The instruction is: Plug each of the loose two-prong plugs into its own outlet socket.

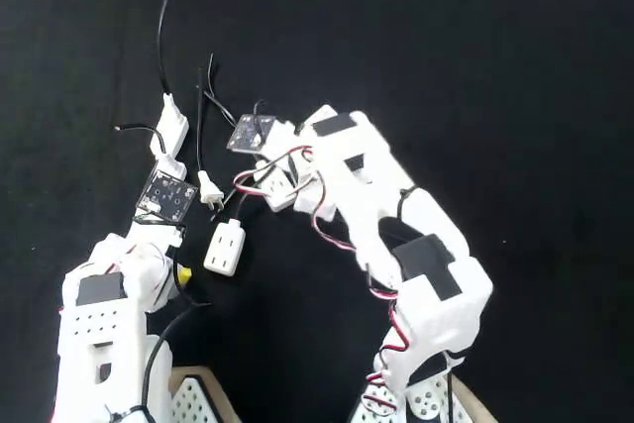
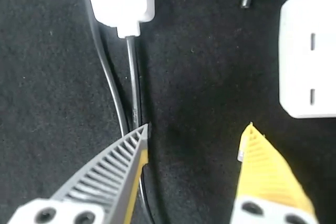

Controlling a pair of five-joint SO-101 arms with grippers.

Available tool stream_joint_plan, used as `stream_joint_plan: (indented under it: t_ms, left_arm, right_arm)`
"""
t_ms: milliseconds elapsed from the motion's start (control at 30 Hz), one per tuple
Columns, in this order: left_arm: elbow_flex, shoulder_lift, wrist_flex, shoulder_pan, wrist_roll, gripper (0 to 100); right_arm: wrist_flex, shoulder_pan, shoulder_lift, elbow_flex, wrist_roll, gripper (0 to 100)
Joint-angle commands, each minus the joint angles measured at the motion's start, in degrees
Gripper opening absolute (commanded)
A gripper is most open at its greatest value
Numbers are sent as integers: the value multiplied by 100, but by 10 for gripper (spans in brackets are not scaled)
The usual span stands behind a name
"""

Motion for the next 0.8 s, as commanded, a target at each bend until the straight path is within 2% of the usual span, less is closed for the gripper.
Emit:
stream_joint_plan:
  t_ms: [0, 67, 167, 233, 333, 467, 600, 667, 767]
  left_arm:
    - [4, -44, -44, 22, -44, 274]
    - [4, -44, -44, 22, -44, 274]
    - [4, -44, -44, 22, -44, 274]
    - [4, -44, -44, 22, -44, 274]
    - [4, -44, -44, 48, -53, 274]
    - [4, -44, -44, 22, -53, 274]
    - [13, -44, -44, 57, -53, 274]
    - [48, -44, -62, 66, -53, 274]
    - [48, -44, -53, 66, -53, 274]
  right_arm:
    - [-431, -237, -22, 215, -79, 225]
    - [-633, -352, -31, 338, -44, 162]
    - [-659, -360, -40, 330, -44, 5]
    - [-651, -246, -40, 295, -44, 35]
    - [-448, -176, -92, 66, 0, 11]
    - [818, -79, -338, -549, 870, 12]
    - [1626, -26, -1042, -1288, 1187, 12]
    - [1890, -202, -1367, -1420, 1987, 12]
    - [1925, -545, -1604, -1086, 3886, 12]
